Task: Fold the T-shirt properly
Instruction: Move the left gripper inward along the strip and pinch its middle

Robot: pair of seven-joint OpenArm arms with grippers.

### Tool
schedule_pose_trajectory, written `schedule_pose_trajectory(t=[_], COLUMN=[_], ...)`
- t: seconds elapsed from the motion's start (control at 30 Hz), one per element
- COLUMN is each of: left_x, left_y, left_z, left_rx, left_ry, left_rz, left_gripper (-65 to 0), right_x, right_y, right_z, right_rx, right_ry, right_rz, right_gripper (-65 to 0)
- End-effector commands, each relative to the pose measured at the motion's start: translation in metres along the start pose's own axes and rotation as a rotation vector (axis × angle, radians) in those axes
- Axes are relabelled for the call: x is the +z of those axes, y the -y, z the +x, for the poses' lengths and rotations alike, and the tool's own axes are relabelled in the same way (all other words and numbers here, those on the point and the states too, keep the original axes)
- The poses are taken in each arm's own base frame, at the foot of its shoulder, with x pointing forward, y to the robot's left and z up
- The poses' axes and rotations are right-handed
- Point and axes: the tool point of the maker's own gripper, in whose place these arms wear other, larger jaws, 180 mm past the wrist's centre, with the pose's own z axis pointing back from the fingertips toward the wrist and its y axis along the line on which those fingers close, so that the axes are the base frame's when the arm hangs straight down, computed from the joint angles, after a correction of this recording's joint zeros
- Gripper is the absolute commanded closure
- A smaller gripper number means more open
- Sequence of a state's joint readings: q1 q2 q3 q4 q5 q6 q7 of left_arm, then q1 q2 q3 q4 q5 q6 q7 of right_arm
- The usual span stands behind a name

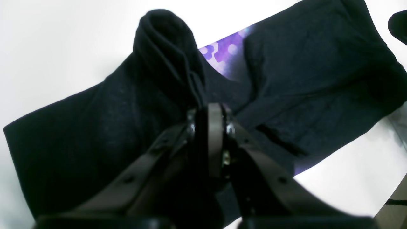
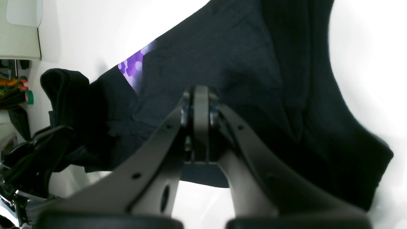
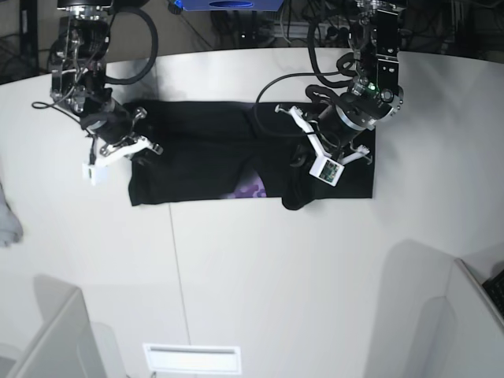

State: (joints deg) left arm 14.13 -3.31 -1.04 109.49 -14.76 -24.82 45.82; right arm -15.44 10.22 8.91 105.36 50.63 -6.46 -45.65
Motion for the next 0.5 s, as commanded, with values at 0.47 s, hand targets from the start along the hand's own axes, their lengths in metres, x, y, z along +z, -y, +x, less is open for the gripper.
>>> schedule_pose_trajectory(t=[0.47], left_x=[0.0017], left_y=[0.0014], left_z=[0.0144], left_rx=[-0.002], left_ry=[0.053], left_rz=[-0.009], left_gripper=[0.0], right_x=[0.0035], right_y=[-0.0071], right_z=[0.0113], right_rx=[0.015], right_ry=[0.035], right_rz=[0.024], right_gripper=[0.0])
